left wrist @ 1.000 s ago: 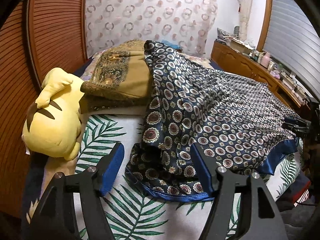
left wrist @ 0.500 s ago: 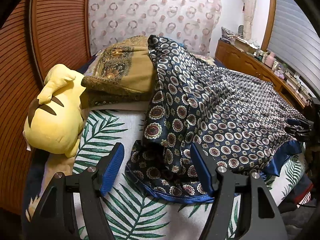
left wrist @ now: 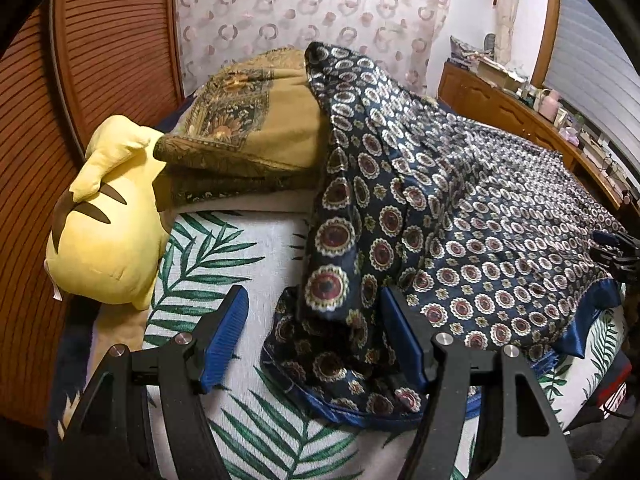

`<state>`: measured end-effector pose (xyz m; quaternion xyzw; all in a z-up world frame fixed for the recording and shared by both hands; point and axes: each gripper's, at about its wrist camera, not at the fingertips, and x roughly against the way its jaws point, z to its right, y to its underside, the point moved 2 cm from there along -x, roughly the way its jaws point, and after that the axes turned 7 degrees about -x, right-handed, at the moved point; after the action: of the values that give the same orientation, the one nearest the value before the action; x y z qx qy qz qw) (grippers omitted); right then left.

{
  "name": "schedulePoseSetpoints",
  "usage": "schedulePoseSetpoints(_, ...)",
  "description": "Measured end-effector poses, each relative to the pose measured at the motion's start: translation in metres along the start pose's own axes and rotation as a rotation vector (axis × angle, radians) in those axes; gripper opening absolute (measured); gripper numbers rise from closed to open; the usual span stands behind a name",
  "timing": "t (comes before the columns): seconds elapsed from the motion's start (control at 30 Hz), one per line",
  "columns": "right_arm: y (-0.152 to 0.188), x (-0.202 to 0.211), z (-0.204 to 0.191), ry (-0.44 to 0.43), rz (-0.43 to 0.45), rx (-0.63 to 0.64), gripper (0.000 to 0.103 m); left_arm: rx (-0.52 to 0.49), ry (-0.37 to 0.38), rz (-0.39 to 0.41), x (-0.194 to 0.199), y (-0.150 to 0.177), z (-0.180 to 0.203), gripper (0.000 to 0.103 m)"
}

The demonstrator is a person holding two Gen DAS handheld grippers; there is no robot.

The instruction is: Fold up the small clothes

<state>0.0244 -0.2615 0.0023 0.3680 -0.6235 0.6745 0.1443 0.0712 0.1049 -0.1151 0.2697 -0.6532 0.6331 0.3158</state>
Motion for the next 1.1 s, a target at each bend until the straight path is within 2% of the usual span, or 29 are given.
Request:
schedulePoseSetpoints(0.37,0.000,0.000,0.001,-0.003,0.001,0.001,0.073,-0.001,0.015,0.008,-0.004,0.000,0.003,0.069)
schedulePoseSetpoints(0.4,0.000,0.000,0.000,-0.003,0.001,0.001,0.073,-0.005,0.022,0.009,-0.004,0.000,0.004,0.067)
schedulePoseSetpoints(0.47,0.000,0.000,0.002,-0.003,0.001,0.001,0.073,-0.014,0.035,0.011,-0.004,-0.001,0.005,0.059)
schedulePoseSetpoints(0.53,0.000,0.000,0.001,-0.003,0.000,0.001,0.073,-0.024,0.068,0.016,-0.003,-0.002,0.007,0.040)
schedulePoseSetpoints(0.57,0.000,0.000,0.002,-0.004,0.000,0.002,0.073,-0.027,0.094,0.016,-0.004,-0.002,0.009,0.035)
schedulePoseSetpoints(0.63,0.000,0.000,0.002,-0.004,0.000,0.002,0.073,-0.026,0.123,0.012,-0.004,-0.003,0.010,0.013)
schedulePoseSetpoints(0.7,0.000,0.000,0.002,-0.004,0.000,0.002,0.073,-0.019,0.151,0.020,0.000,-0.005,0.014,0.010)
schedulePoseSetpoints(0.9,0.000,0.000,0.002,-0.005,0.000,0.002,0.073,-0.022,0.164,0.135,0.032,-0.025,0.028,0.009)
schedulePoseSetpoints(1.1,0.000,0.000,0.002,-0.005,0.000,0.002,0.073,-0.085,0.183,0.209,0.053,-0.046,0.057,0.009)
